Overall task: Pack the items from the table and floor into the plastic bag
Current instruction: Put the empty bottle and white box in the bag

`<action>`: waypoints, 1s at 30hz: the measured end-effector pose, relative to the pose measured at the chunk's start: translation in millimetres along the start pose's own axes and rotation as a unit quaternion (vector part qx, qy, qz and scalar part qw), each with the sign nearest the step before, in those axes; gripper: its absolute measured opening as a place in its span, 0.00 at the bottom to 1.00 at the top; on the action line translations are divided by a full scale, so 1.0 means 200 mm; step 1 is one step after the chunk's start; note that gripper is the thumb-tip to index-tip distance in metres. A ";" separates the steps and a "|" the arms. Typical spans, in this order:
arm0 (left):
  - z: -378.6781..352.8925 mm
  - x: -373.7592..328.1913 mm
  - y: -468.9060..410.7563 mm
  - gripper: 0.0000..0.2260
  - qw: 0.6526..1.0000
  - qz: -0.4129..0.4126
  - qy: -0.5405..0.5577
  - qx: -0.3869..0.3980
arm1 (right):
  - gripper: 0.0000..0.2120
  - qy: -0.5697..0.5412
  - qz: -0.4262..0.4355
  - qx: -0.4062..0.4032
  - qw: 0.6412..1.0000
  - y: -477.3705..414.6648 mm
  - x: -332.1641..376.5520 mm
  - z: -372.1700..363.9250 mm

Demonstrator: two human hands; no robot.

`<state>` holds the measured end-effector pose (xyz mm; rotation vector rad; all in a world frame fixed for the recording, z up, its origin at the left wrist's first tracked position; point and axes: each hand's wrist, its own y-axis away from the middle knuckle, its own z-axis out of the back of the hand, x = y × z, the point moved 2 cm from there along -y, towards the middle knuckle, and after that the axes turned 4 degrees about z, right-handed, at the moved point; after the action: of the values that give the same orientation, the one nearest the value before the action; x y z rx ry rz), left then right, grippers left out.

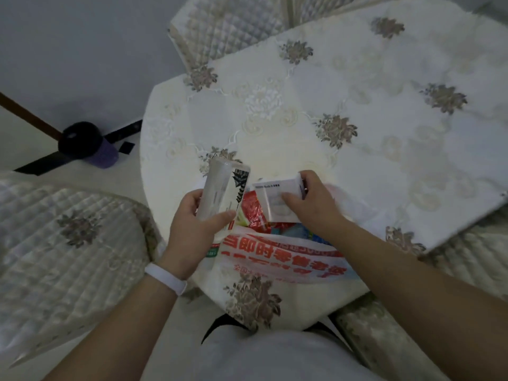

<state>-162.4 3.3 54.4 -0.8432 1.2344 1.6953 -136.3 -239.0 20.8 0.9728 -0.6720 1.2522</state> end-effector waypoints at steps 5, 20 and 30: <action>-0.08 -0.09 -0.24 0.22 0.996 -0.039 -0.036 0.075 | 0.19 -0.013 -0.063 0.023 0.998 -0.04 -0.03 -0.12; -0.22 -0.10 -0.49 0.22 0.929 -0.150 -0.197 0.275 | 0.20 0.292 0.019 0.029 0.956 0.22 -0.12 -0.09; -0.44 -0.19 -0.37 0.24 0.850 -0.267 -0.294 0.347 | 0.12 0.446 -0.029 -0.034 0.894 0.53 -0.22 -0.01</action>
<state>-76.1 -79.1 34.3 -0.1515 0.9412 0.8361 -249.3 -254.7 7.4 0.2704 0.0442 1.4340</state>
